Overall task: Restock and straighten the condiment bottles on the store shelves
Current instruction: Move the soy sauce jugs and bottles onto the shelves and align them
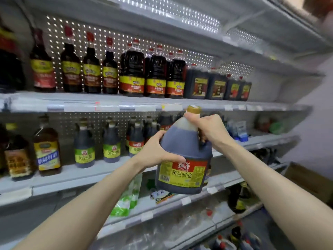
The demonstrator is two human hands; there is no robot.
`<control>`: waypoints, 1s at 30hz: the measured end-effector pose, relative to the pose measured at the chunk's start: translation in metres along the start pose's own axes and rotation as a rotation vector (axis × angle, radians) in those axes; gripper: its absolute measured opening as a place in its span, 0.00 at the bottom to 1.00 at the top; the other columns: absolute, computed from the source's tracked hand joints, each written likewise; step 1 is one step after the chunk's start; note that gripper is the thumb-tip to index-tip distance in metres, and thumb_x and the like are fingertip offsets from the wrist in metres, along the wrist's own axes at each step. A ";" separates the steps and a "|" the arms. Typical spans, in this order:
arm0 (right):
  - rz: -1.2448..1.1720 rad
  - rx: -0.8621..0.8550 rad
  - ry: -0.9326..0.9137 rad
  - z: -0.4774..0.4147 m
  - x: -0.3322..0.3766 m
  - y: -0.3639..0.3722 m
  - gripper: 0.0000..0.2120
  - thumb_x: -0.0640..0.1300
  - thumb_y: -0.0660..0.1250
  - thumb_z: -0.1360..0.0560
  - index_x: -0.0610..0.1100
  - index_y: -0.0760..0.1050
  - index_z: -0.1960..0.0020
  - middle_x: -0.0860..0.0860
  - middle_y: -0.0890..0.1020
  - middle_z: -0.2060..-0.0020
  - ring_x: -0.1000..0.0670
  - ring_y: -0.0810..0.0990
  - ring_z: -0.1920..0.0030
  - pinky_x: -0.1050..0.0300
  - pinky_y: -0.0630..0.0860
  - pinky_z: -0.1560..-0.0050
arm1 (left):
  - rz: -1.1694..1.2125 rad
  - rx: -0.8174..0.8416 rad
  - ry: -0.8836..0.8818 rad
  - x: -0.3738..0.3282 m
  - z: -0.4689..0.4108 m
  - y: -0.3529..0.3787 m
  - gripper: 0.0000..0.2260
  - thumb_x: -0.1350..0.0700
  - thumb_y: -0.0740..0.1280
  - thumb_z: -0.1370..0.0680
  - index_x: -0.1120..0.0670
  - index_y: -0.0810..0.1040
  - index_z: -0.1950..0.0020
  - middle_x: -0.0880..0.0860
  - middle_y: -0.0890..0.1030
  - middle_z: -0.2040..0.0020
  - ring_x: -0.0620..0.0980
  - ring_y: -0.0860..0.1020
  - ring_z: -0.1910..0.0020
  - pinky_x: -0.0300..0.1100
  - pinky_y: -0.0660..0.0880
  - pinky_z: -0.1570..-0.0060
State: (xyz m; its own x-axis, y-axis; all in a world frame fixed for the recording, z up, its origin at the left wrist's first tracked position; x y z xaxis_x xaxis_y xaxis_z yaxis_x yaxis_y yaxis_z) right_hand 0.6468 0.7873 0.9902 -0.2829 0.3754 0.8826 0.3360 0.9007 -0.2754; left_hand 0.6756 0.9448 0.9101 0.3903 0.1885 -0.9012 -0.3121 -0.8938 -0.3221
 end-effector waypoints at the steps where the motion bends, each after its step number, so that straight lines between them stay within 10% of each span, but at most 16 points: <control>1: -0.012 -0.007 -0.010 -0.004 0.006 -0.009 0.25 0.61 0.74 0.35 0.45 0.68 0.76 0.56 0.69 0.83 0.58 0.66 0.80 0.61 0.63 0.73 | 0.000 0.002 0.016 -0.011 -0.006 0.002 0.33 0.54 0.84 0.41 0.46 0.72 0.42 0.44 0.81 0.46 0.42 0.80 0.48 0.46 0.80 0.48; 16: -0.004 0.129 -0.135 -0.100 -0.053 -0.169 0.28 0.59 0.75 0.34 0.31 0.79 0.60 0.39 0.81 0.67 0.54 0.77 0.68 0.59 0.71 0.65 | -0.020 -0.132 0.038 -0.053 -0.121 0.154 0.38 0.47 0.83 0.46 0.48 0.72 0.40 0.47 0.81 0.45 0.45 0.80 0.48 0.45 0.80 0.50; 30: -0.084 0.349 -0.141 -0.219 -0.144 -0.231 0.19 0.56 0.75 0.32 0.38 0.82 0.59 0.49 0.85 0.64 0.53 0.83 0.60 0.61 0.74 0.62 | -0.078 -0.294 -0.074 -0.028 -0.234 0.241 0.33 0.52 0.83 0.40 0.48 0.71 0.40 0.48 0.80 0.45 0.46 0.80 0.47 0.47 0.80 0.48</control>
State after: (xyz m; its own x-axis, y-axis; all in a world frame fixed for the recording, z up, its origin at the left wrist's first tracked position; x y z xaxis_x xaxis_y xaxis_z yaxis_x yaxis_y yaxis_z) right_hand 0.8071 0.4774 1.0098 -0.4253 0.3012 0.8535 -0.0126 0.9409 -0.3383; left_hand 0.7923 0.6293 0.9255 0.3359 0.2802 -0.8992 -0.0158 -0.9529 -0.3029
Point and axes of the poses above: each hand's wrist, its own z-axis away from the middle knuckle, its own y-axis out of the palm, x = y × z, the point moved 9 cm from there along -z, towards the middle knuckle
